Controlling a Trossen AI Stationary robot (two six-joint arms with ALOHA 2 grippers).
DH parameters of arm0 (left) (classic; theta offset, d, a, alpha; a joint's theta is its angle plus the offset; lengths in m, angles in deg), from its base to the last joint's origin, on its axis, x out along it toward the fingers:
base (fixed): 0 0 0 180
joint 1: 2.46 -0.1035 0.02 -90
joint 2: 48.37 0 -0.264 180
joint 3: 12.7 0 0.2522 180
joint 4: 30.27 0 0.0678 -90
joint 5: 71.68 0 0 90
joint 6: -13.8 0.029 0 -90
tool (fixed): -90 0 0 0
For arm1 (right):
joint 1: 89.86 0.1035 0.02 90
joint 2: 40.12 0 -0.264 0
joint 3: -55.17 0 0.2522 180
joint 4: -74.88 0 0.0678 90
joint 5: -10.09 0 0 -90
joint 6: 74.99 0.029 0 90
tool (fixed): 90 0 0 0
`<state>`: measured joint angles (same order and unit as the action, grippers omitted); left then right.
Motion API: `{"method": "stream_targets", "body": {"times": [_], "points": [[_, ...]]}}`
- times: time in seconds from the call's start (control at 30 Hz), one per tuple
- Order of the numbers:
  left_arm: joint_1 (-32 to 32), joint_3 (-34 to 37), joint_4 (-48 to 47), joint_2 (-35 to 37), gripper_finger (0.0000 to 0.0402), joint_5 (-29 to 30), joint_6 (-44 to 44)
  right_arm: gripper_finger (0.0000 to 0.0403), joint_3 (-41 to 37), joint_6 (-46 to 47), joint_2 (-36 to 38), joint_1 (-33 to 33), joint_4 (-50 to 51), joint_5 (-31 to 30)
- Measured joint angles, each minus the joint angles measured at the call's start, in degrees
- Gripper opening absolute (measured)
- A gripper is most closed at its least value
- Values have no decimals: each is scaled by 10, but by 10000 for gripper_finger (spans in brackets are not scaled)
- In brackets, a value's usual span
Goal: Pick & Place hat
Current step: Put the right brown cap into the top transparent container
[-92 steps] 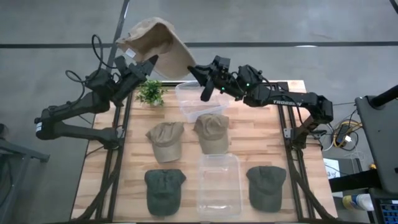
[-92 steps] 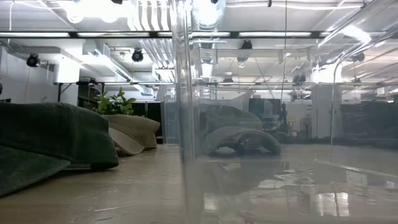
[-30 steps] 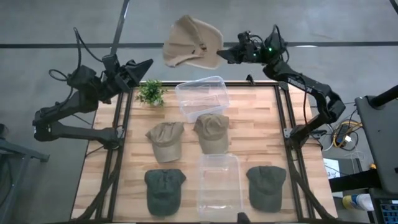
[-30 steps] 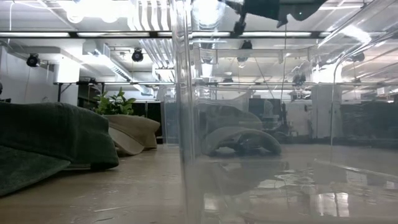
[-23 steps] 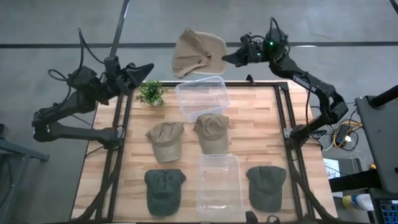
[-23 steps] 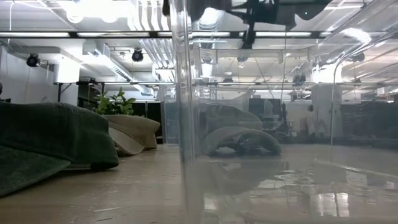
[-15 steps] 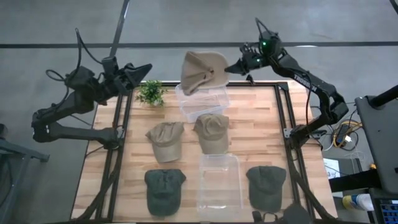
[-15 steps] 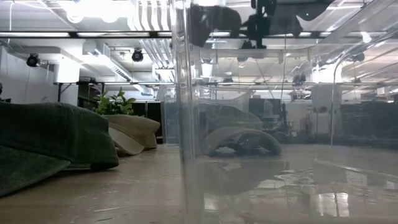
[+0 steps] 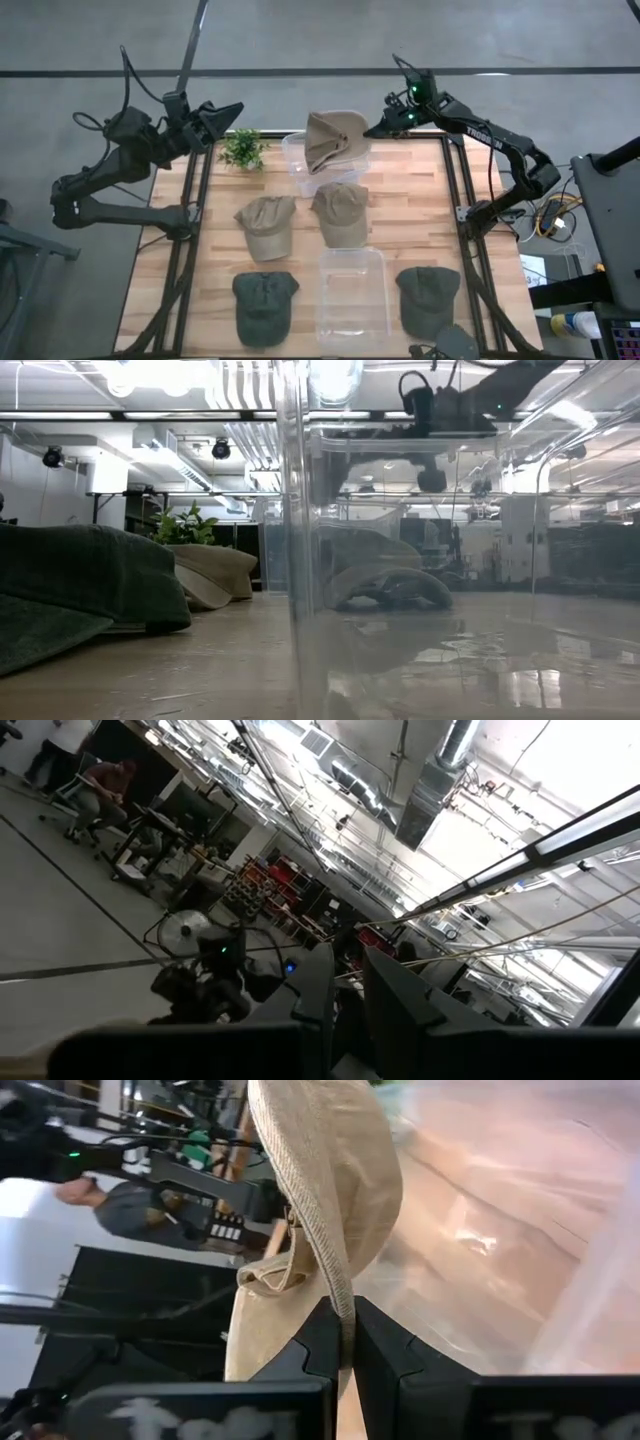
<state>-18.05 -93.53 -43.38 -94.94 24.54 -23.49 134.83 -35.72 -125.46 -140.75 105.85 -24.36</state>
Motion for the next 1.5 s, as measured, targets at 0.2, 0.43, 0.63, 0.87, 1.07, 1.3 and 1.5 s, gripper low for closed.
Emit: {"method": "stream_targets", "body": {"times": [0.2,0.43,0.63,0.87,1.07,1.3,1.5], "points": [[0,0,-8,0,51,0,0,11,-52,4,0,9,-41,-52],[0,0,-23,0,51,0,0,11,-52,50,-28,35,-71,-76],[-1,0,-35,-1,51,1,0,11,21,68,-104,66,-67,-76],[-1,0,-33,6,51,2,-6,11,150,-24,-190,78,145,-113],[-1,0,-33,11,51,3,-1,26,240,-112,-220,86,250,-178],[-1,0,-33,11,51,7,3,126,261,-123,-233,88,281,-183],[-1,0,-33,11,51,7,2,212,260,-143,-235,86,371,-248]]}}
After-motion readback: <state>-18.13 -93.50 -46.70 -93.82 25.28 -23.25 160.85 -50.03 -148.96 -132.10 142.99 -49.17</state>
